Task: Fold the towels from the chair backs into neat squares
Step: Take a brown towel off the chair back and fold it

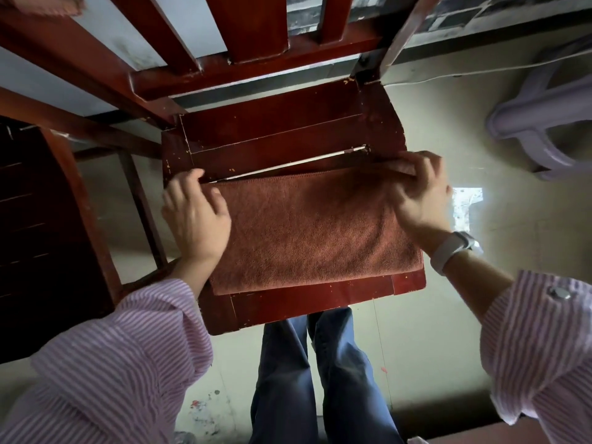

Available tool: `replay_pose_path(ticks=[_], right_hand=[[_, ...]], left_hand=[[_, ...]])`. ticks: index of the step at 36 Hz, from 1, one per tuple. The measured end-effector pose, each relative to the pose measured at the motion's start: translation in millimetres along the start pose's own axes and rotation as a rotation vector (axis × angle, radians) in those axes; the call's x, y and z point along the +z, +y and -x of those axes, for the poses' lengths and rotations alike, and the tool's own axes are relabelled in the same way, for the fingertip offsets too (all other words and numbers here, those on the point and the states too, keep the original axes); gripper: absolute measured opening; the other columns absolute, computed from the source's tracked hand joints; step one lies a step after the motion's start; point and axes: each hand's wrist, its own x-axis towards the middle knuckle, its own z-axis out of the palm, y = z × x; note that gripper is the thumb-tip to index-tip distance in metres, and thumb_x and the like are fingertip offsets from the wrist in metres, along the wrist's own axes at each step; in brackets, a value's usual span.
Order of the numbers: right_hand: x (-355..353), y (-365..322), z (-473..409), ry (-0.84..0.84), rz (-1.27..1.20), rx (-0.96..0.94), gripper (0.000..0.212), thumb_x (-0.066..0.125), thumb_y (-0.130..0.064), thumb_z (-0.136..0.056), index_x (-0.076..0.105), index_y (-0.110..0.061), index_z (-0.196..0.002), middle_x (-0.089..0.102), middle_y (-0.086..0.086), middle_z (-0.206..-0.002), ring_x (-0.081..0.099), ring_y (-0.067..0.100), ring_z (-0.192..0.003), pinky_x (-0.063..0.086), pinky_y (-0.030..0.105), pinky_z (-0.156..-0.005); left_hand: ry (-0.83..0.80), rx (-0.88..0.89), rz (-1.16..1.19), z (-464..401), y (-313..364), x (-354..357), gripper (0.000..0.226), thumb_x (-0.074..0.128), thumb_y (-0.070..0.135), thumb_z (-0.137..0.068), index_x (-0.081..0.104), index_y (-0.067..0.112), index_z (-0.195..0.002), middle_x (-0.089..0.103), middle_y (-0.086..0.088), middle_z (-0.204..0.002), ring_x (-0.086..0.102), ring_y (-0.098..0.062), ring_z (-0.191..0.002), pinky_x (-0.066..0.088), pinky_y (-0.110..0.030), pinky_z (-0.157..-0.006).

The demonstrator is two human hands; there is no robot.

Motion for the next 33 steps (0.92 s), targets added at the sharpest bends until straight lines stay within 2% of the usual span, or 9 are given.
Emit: replay_pose_path(ticks=[3, 6, 9, 11, 15, 19, 22, 27, 33], right_hand=[[7.2, -14.5, -2.2, 0.019, -0.381, 0.171, 0.042, 0.047, -0.02, -0.065, 0.061, -0.018, -0.105, 0.052, 0.002, -0.106, 0.051, 0.014, -0.102, 0.04, 0.033, -0.099], [0.2, -18.8, -22.5, 0.134, -0.75, 0.434, 0.034, 0.048, -0.018, -0.068, 0.062, -0.015, -0.099, 0.059, -0.004, -0.086, 0.056, -0.004, -0.076, 0.043, 0.01, -0.07], [-14.8, -7.5, -44.1, 0.162, -0.875, 0.605, 0.052, 0.046, -0.029, -0.056, 0.065, -0.013, -0.103, 0.062, -0.001, -0.096, 0.057, 0.003, -0.085, 0.04, 0.024, -0.08], [-21.5, -1.5, -53.1, 0.227, -0.89, 0.634, 0.052, 0.046, -0.027, -0.055, 0.065, -0.008, -0.099, 0.059, 0.002, -0.091, 0.056, 0.007, -0.076, 0.042, 0.032, -0.083], [-16.8, -4.1, -38.2, 0.368, -0.356, 0.288, 0.042, 0.04, -0.017, -0.077, 0.061, 0.001, -0.108, 0.061, 0.012, -0.1, 0.054, 0.01, -0.085, 0.036, 0.008, -0.079], [21.3, -4.4, -8.1, 0.076, 0.181, -0.307, 0.047, 0.032, -0.015, -0.076, 0.059, -0.006, -0.114, 0.059, 0.016, -0.116, 0.05, 0.03, -0.117, 0.022, 0.038, -0.11], [51.0, -20.1, 8.4, -0.129, 0.403, -0.534, 0.051, 0.034, -0.018, -0.08, 0.053, -0.006, -0.126, 0.057, 0.014, -0.127, 0.044, 0.028, -0.128, 0.013, 0.05, -0.112], [75.0, -16.1, 17.1, -0.248, 0.565, -0.538, 0.052, 0.031, -0.026, -0.088, 0.039, -0.015, -0.138, 0.044, 0.008, -0.142, 0.032, 0.028, -0.137, 0.013, 0.051, -0.113], [56.8, 31.1, 4.6, -0.157, 0.731, -0.54, 0.052, 0.031, -0.039, -0.092, 0.024, -0.033, -0.143, 0.027, 0.005, -0.152, 0.022, 0.029, -0.14, 0.011, 0.046, -0.113]], left_hand=[[-0.106, 0.184, -0.083, 15.0, 9.0, 4.8, 0.04, 0.046, 0.022, -0.089, 0.046, 0.011, -0.127, 0.047, -0.013, -0.134, 0.041, -0.032, -0.124, 0.032, -0.047, -0.1], [-0.27, 0.295, -0.161, 23.8, 13.0, 15.2, 0.05, 0.044, 0.027, -0.091, 0.033, 0.017, -0.139, 0.03, -0.008, -0.149, 0.023, -0.029, -0.138, 0.018, -0.05, -0.11], [-0.367, 0.333, -0.237, 26.1, 13.1, 23.1, 0.057, 0.042, 0.034, -0.092, 0.022, 0.02, -0.144, 0.018, -0.007, -0.154, 0.011, -0.029, -0.142, 0.01, -0.053, -0.113], [-0.386, 0.326, -0.257, 25.8, 11.6, 25.8, 0.059, 0.042, 0.035, -0.092, 0.02, 0.02, -0.145, 0.016, -0.008, -0.155, 0.009, -0.029, -0.143, 0.01, -0.054, -0.113], [-0.356, 0.345, -0.247, 26.9, 13.6, 25.0, 0.057, 0.04, 0.035, -0.091, 0.026, 0.016, -0.143, 0.023, -0.009, -0.153, 0.014, -0.03, -0.142, 0.012, -0.057, -0.111], [-0.323, 0.393, -0.193, 23.1, 24.9, 24.8, 0.056, 0.031, 0.035, -0.088, 0.032, 0.015, -0.14, 0.033, -0.006, -0.149, 0.021, -0.028, -0.14, 0.009, -0.058, -0.111], [-0.295, 0.489, -0.168, 20.9, 38.1, 30.3, 0.051, 0.034, 0.03, -0.09, 0.035, 0.016, -0.139, 0.037, -0.004, -0.146, 0.026, -0.026, -0.139, 0.013, -0.058, -0.11], [-0.291, 0.596, -0.209, 23.3, 47.6, 43.1, 0.048, 0.037, 0.029, -0.092, 0.037, 0.018, -0.139, 0.037, -0.002, -0.147, 0.028, -0.024, -0.138, 0.016, -0.055, -0.112], [-0.289, 0.548, -0.315, 23.2, 9.2, 47.5, 0.056, 0.029, 0.043, -0.093, 0.02, 0.023, -0.145, 0.02, -0.006, -0.154, 0.015, -0.027, -0.142, 0.007, -0.048, -0.115]])
